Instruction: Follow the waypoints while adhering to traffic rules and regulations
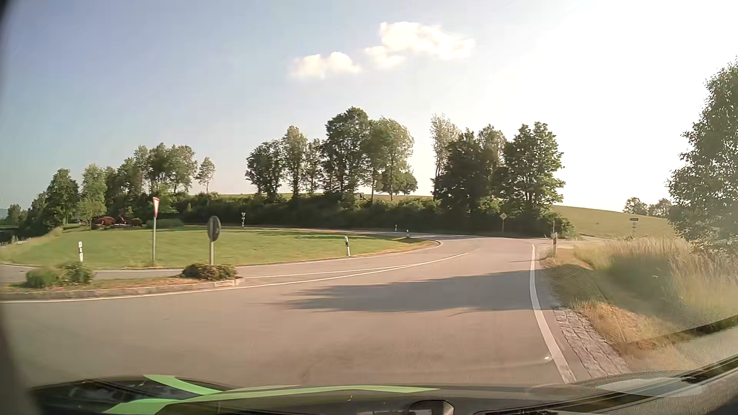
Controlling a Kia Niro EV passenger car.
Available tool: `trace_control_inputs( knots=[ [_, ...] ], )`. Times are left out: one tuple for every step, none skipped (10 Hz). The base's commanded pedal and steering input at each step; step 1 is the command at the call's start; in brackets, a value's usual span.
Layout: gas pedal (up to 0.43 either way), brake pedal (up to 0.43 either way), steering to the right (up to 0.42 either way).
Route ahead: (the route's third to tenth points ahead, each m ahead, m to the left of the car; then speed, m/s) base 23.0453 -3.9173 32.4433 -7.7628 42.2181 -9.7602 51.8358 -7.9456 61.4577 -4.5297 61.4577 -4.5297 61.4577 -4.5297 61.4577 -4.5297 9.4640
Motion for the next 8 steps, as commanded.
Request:
trace_control_inputs(
  knots=[
    [0.000,0.000,0.121],
    [0.000,0.000,0.108],
    [0.000,0.000,0.103],
    [0.000,0.000,0.102],
    [0.000,0.000,0.099],
    [0.047,0.000,0.093],
    [0.067,0.000,0.084],
    [0.067,0.000,0.075]
  ],
)
